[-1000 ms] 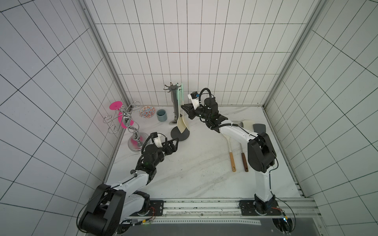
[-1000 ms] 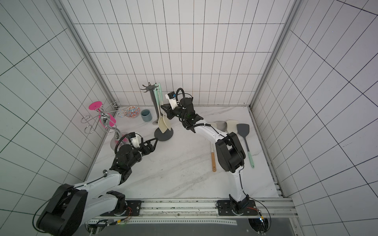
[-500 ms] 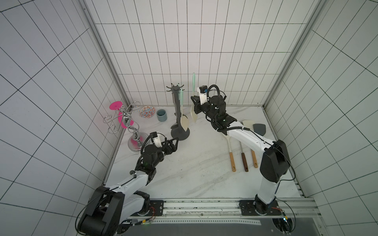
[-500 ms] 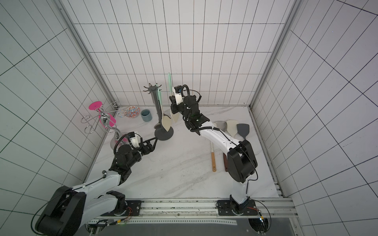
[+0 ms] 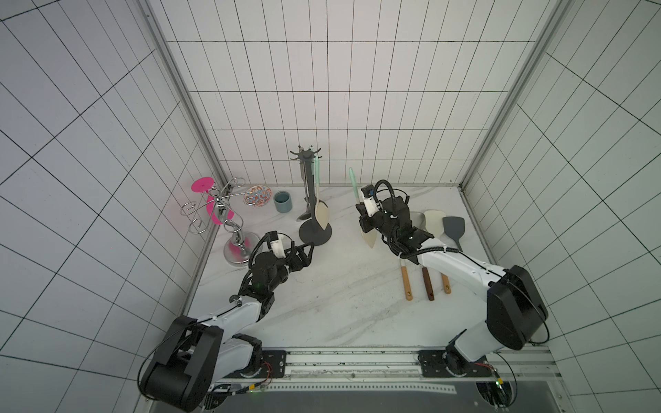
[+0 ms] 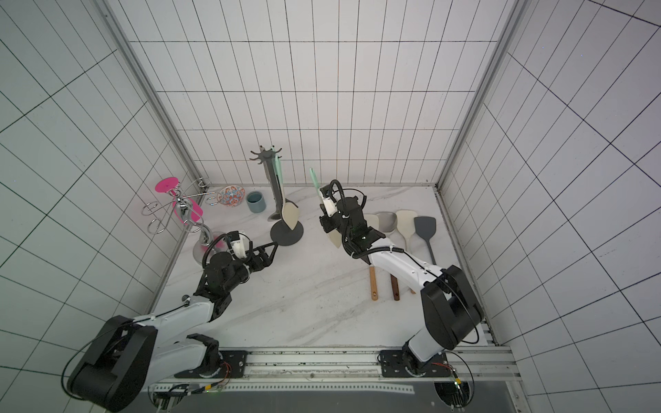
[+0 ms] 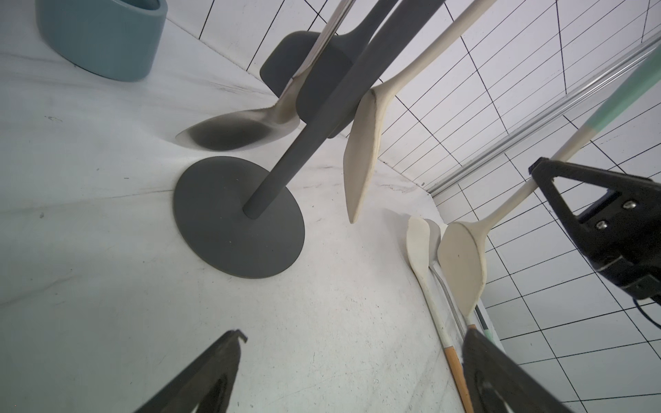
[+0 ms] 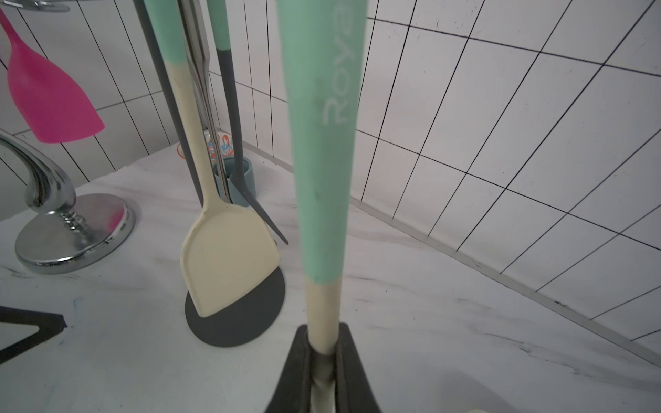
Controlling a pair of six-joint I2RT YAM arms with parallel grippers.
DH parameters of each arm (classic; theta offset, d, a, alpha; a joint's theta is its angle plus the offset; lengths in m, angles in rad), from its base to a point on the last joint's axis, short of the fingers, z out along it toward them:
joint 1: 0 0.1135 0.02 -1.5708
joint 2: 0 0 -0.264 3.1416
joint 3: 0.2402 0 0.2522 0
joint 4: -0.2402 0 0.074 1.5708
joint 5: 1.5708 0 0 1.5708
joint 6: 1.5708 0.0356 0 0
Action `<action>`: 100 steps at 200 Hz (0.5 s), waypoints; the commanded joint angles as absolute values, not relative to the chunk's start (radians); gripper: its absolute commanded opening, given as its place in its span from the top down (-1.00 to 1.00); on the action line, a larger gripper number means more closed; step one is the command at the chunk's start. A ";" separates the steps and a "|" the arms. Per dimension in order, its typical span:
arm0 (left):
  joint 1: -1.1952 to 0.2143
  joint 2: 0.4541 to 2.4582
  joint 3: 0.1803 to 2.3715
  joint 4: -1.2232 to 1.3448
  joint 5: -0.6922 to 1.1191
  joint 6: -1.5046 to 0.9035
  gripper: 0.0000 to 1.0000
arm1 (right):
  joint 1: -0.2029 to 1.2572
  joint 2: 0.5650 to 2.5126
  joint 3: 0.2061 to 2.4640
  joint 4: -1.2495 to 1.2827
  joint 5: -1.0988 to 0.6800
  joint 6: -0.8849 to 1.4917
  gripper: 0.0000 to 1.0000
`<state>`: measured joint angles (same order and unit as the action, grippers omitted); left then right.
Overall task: Take the spatula off the kitchen utensil rack
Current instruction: Adjust the spatula at the center of the board.
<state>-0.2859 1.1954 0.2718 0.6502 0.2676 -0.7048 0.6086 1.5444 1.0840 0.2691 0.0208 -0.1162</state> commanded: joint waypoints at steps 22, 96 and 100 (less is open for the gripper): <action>-0.285 1.261 0.298 0.742 0.331 -0.733 -0.94 | 0.567 1.454 0.950 0.261 0.041 -0.230 1.00; -0.285 1.277 0.314 0.755 0.366 -0.758 -0.95 | 0.563 1.466 0.904 0.262 0.105 -0.252 1.00; -0.285 1.275 0.314 0.753 0.367 -0.756 -0.95 | 0.563 1.466 0.905 0.262 0.107 -0.252 1.00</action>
